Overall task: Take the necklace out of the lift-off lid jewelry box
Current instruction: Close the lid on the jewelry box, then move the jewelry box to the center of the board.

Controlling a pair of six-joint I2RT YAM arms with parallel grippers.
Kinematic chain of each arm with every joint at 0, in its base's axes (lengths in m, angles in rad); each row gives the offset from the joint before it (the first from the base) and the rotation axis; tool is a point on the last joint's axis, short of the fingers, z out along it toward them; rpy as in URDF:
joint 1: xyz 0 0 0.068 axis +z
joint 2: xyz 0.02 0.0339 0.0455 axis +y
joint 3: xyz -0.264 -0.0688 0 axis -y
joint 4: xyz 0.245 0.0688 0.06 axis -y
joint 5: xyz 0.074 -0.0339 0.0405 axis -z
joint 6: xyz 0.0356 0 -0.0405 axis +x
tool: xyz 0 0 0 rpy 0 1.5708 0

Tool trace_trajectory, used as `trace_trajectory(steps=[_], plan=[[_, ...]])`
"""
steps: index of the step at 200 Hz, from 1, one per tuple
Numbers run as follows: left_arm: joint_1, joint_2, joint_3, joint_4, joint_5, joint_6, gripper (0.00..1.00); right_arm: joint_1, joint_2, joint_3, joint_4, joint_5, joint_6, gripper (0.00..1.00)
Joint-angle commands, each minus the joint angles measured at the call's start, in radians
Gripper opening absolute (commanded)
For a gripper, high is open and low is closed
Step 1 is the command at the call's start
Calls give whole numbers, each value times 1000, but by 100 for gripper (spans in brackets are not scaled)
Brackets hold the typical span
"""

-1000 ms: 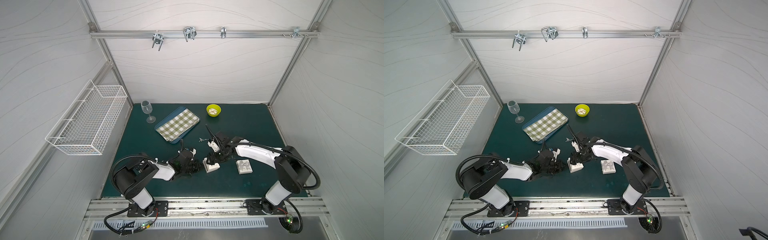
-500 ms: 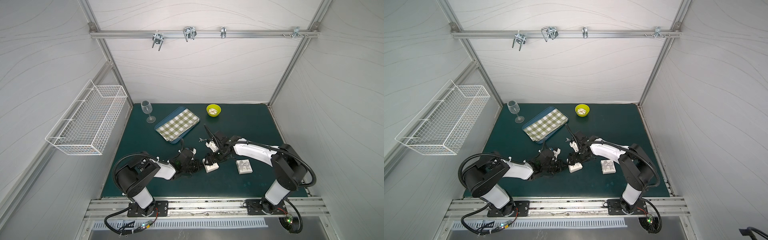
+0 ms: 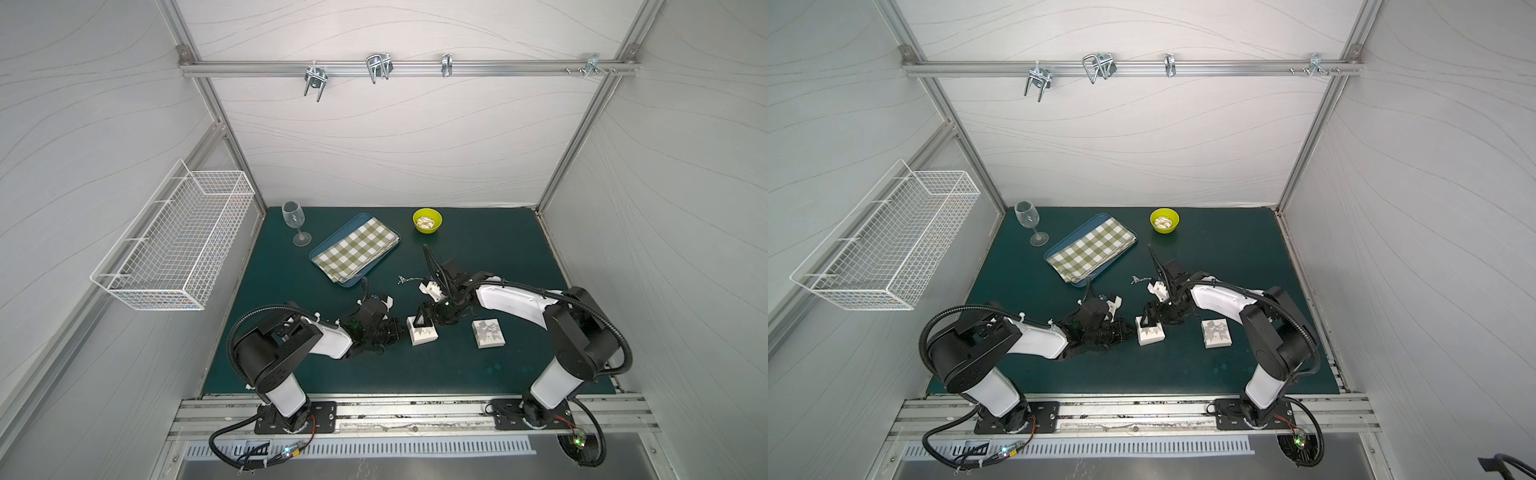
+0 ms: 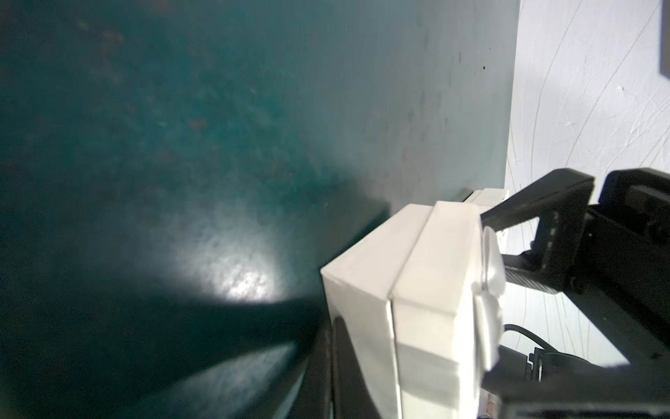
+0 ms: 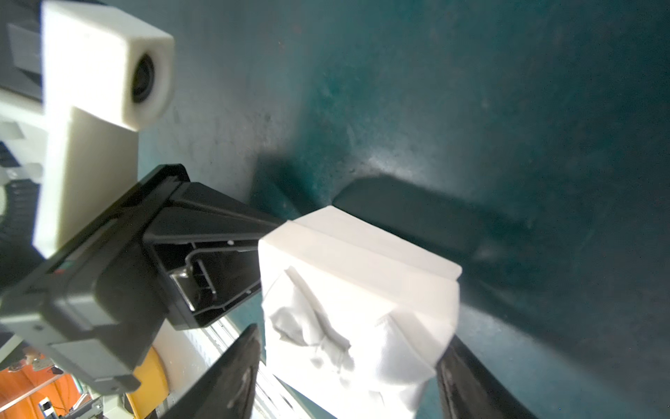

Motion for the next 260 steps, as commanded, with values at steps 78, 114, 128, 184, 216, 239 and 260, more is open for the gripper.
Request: trace_trajectory(steps=[78,114,128,184,216,239,260], plan=[[5,-16,40,-21,-2,27,6,76,78,9,-5,119,-14,67],[50,-126,4,-112,-6,58,10,73,22,8,-37,184,-29,70],[67,-192,-8,-194,-17,81,13,74,-15,12,-52,202,-34,71],[57,-320,-3,-302,-22,110,37,48,-132,-43,-46,138,-6,69],[14,-253,28,-238,-7,94,37,49,-117,-82,-13,107,12,59],[-5,-166,56,-179,18,80,35,49,-102,-103,8,96,35,53],[-5,-97,69,-99,31,73,34,51,-86,-111,38,88,48,49]])
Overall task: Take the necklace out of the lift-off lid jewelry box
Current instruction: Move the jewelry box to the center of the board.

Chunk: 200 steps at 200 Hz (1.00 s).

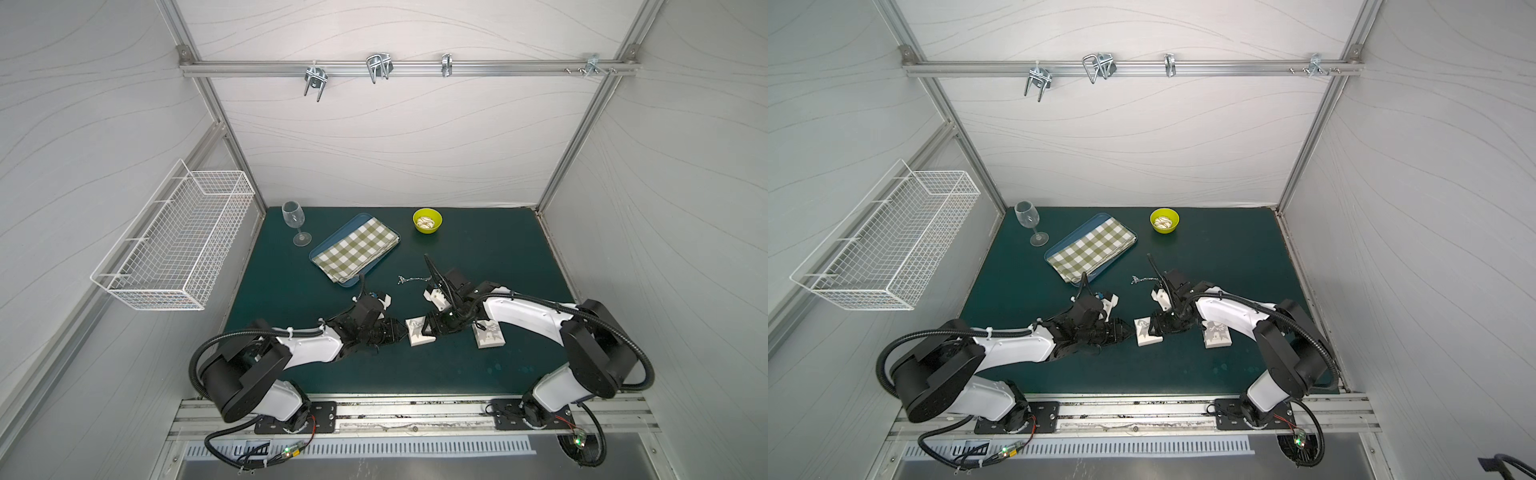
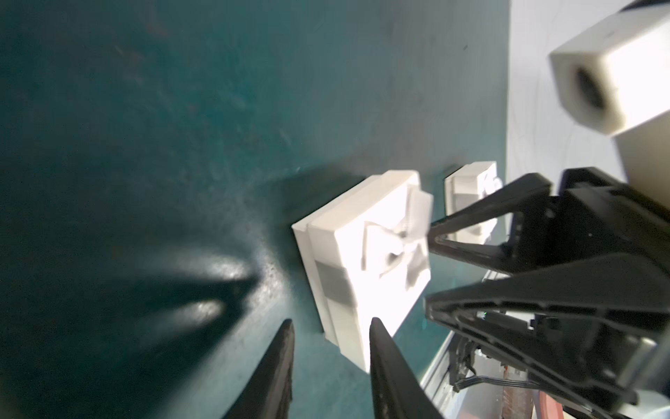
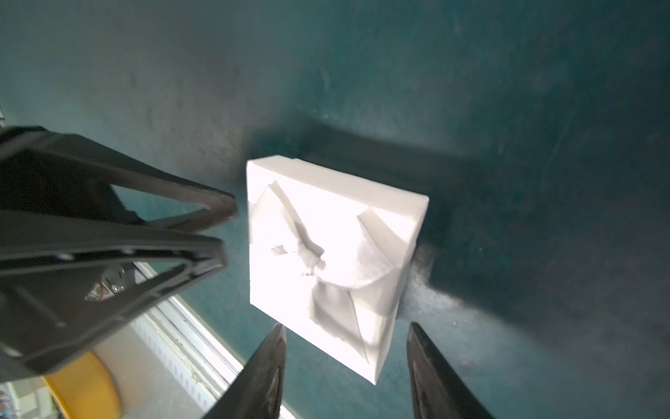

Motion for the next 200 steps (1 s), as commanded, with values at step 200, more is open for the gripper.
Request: trace_trajectory(steps=[200], plan=[[663,-164,100,-416,66,302,42,103,468,706,-62,-17,-63,71]])
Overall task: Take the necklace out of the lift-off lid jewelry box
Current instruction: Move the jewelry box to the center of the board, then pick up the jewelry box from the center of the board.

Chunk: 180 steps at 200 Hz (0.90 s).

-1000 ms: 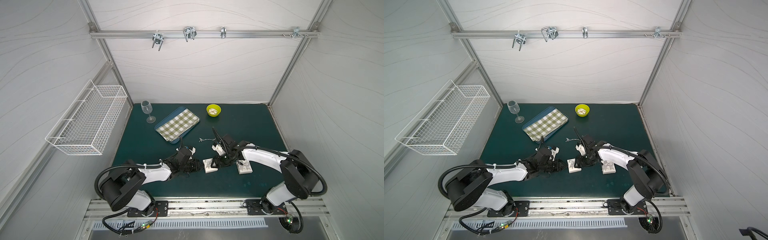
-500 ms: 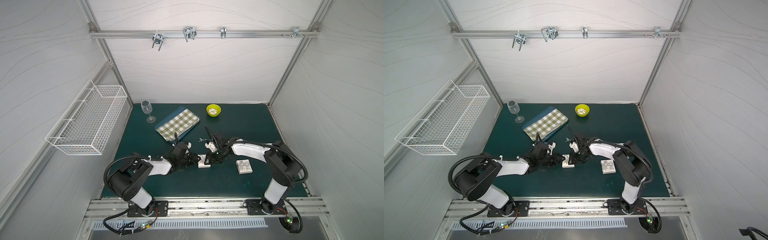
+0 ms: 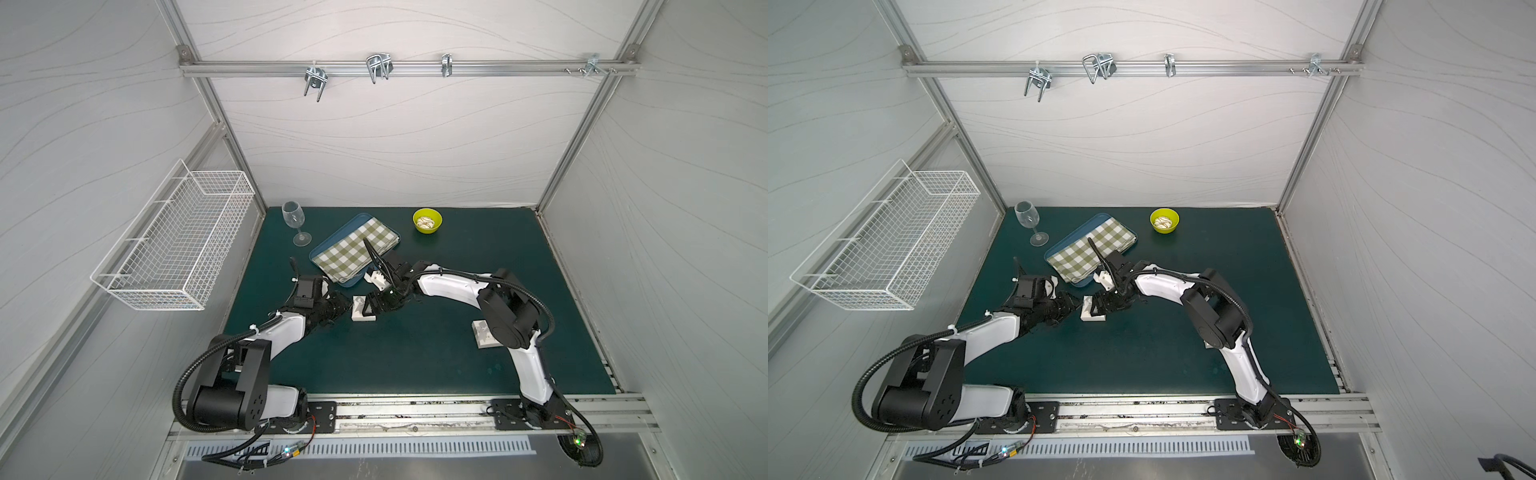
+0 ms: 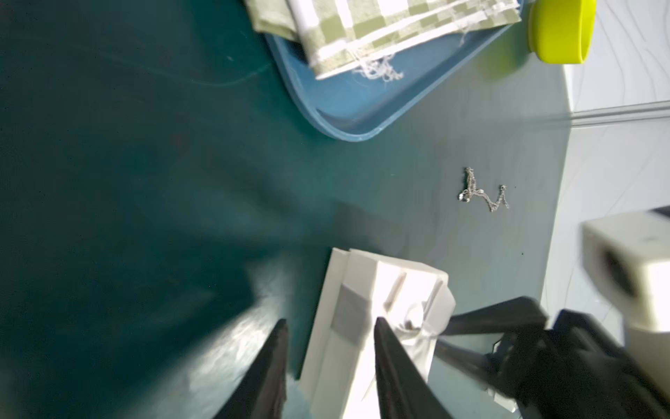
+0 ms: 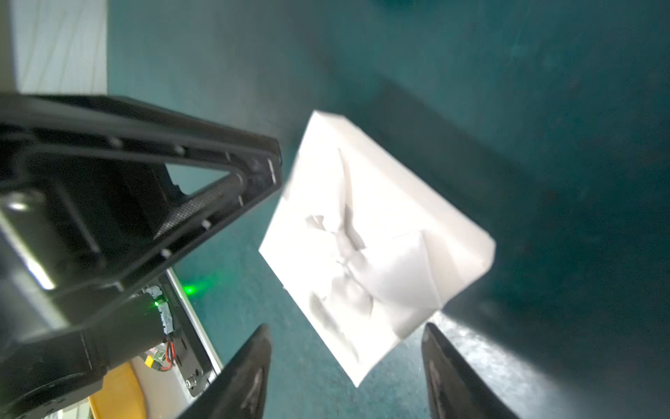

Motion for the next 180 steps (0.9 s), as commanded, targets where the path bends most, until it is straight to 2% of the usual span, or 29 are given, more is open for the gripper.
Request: trace_trajectory(steps=[1,31,51,73,90,126,137,155,180], plan=[[12,-22,59,-76,0,66,42,-46,-91,13,-92,60,-61,72],[2,-63,74,-113,-18,76,42,-123,-267,-144,-116,160,-111,75],[-63,-87,112,-180,-80,109,42,-204,-425,-317,-112,227,-130,76],[-206,-112,158,-228,-188,135,42,-332,-613,-494,-149,322,-141,85],[-334,-111,180,-203,-254,129,42,-450,-756,-608,-196,387,-151,99],[-633,13,314,-187,-381,165,41,-707,-967,-748,-305,388,-162,99],[-704,78,362,-177,-382,169,41,-772,-1007,-783,-301,318,-134,99],[-794,184,430,-154,-356,164,41,-781,-1026,-801,-306,287,-116,99],[-868,280,488,-128,-326,148,41,-781,-973,-778,-348,278,-87,99]])
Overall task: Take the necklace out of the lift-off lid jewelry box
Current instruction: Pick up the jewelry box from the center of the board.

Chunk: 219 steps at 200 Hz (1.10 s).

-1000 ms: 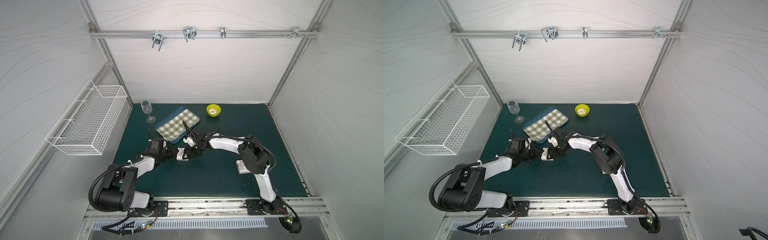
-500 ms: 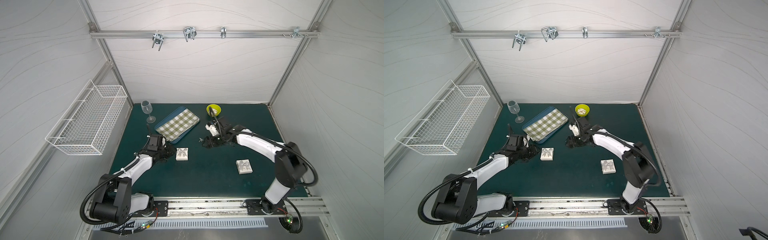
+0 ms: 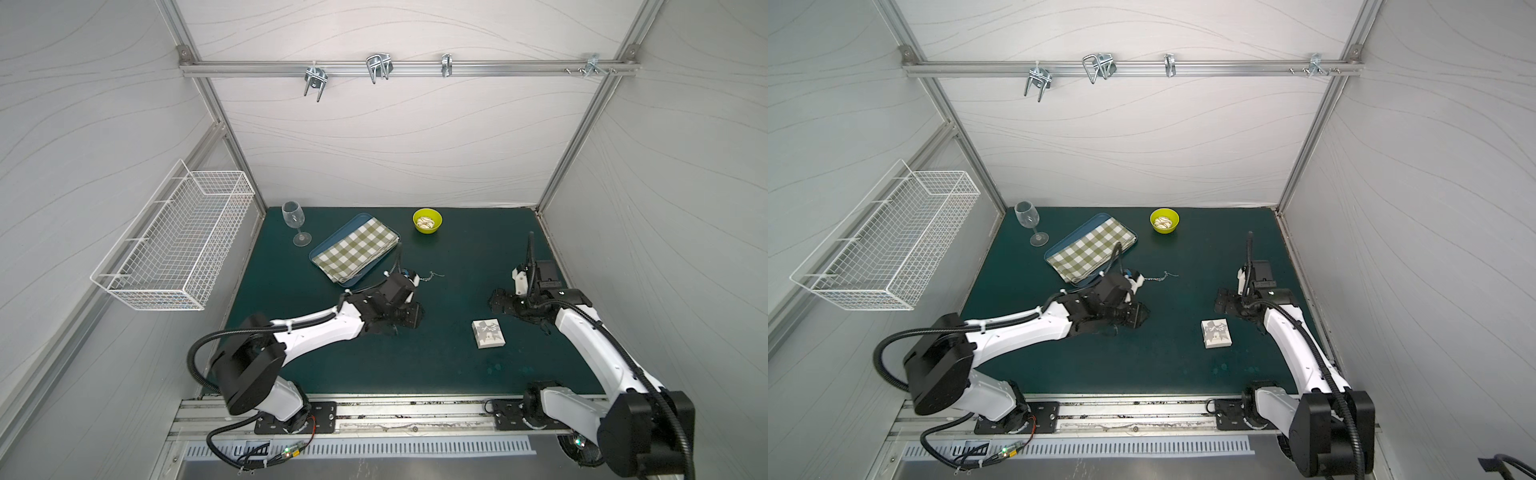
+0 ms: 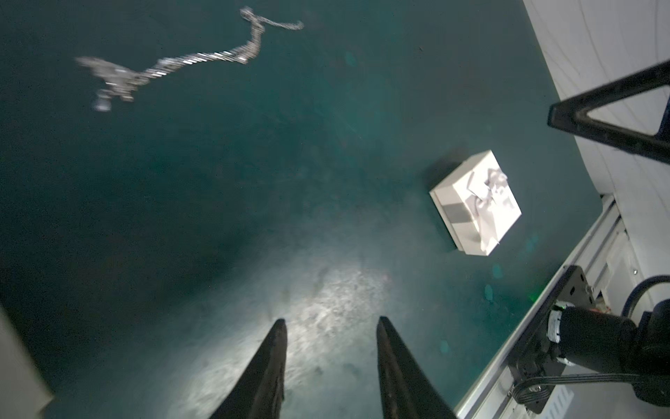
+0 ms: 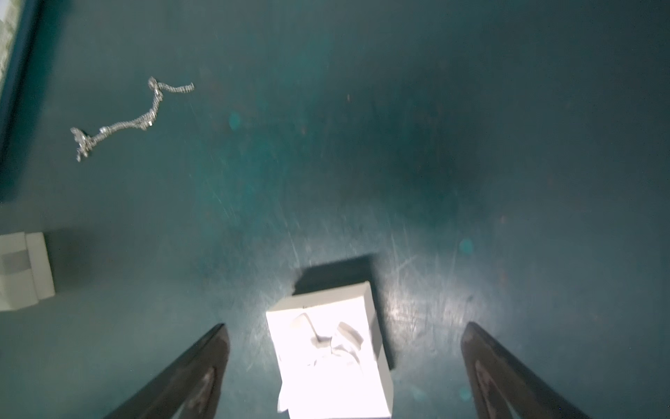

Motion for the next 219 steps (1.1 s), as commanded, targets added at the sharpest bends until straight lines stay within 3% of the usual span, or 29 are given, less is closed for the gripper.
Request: trace_trajectory(steps=[1,54,153,185,219], plan=[[-55,64,56,33,-3,3,41,-2,36,16,-68,-46,34,99],[-70,58,20,59,-9,9,41,86,120,-36,-23,-108,114,99],[-68,-76,-114,70,-81,6,42,455,394,35,63,35,269,99],[-58,-120,-148,64,-95,8,42,507,487,99,56,91,248,99],[-29,-170,-191,60,-100,-4,42,555,520,138,38,120,224,88]])
